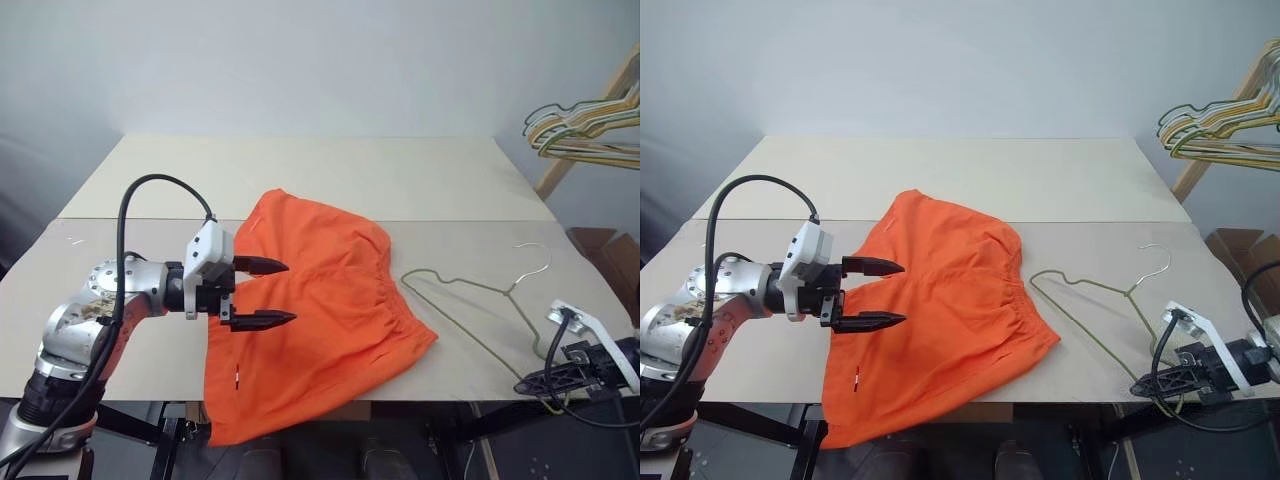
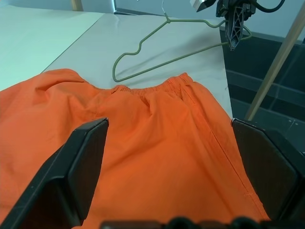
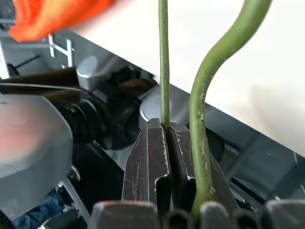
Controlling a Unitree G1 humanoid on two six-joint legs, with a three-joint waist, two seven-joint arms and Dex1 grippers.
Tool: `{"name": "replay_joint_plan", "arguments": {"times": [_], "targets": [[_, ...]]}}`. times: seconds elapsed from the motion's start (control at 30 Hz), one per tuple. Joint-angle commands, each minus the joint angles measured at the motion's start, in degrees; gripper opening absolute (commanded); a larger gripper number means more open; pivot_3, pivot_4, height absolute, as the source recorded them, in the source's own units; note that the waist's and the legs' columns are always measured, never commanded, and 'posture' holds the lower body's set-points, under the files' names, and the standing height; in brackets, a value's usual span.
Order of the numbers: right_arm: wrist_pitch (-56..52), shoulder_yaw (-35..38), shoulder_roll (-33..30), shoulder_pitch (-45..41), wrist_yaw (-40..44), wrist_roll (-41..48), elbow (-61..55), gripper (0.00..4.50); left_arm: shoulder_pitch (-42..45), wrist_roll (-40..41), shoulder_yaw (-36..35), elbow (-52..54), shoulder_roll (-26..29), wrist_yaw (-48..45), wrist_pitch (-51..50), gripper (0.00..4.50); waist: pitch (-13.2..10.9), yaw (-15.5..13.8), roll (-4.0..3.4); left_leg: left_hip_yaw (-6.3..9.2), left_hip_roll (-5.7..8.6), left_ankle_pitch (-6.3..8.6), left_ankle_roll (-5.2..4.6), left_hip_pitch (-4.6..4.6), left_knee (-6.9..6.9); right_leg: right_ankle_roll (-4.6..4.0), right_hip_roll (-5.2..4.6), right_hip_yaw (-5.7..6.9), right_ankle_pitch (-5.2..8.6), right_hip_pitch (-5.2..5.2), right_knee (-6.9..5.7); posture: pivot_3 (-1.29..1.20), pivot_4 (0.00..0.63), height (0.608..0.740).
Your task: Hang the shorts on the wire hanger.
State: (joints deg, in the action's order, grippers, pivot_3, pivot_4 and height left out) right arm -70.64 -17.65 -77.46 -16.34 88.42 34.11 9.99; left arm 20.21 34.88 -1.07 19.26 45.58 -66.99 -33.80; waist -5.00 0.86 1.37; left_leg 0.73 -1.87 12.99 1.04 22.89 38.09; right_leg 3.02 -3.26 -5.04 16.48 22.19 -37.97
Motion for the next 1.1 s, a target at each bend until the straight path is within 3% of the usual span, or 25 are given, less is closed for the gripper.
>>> {"name": "replay_joint_plan", "arguments": {"times": [0.03, 0.83, 1.1], "targets": [[1.02, -1.17, -0.25, -0.42, 2.63, -0.55, -2.03, 0.00, 1.12, 0.12, -0.70, 0.67, 0.88, -0.31, 0.83, 4.48, -0.10, 0.00, -0.04, -0.01, 0.00, 0.00, 0.00, 0.00, 0.00, 0.00, 0.00, -0.01, 0.00, 0.00, 0.00, 0.03, 0.089, 0.740], [3.74, -4.26, -3.48, -7.04, 4.08, 4.63, -1.15, 0.00, -1.18, 0.70, -1.59, 2.39, 1.65, 0.66, 1.01, 4.48, -1.10, -0.16, -0.10, -0.03, 0.00, 0.00, 0.00, 0.01, 0.00, 0.00, -0.02, -0.03, -0.01, 0.04, -0.02, 0.05, 0.095, 0.740], [4.89, -9.56, -8.77, -3.11, 4.08, 10.04, -8.46, 0.00, -1.82, 0.66, -1.80, 2.87, 1.68, 1.00, 1.26, 4.48, -1.15, -0.25, -0.16, -0.03, -0.01, 0.00, 0.00, 0.03, 0.00, 0.00, -0.01, -0.02, -0.01, 0.06, -0.01, 0.07, 0.091, 0.740]]}}
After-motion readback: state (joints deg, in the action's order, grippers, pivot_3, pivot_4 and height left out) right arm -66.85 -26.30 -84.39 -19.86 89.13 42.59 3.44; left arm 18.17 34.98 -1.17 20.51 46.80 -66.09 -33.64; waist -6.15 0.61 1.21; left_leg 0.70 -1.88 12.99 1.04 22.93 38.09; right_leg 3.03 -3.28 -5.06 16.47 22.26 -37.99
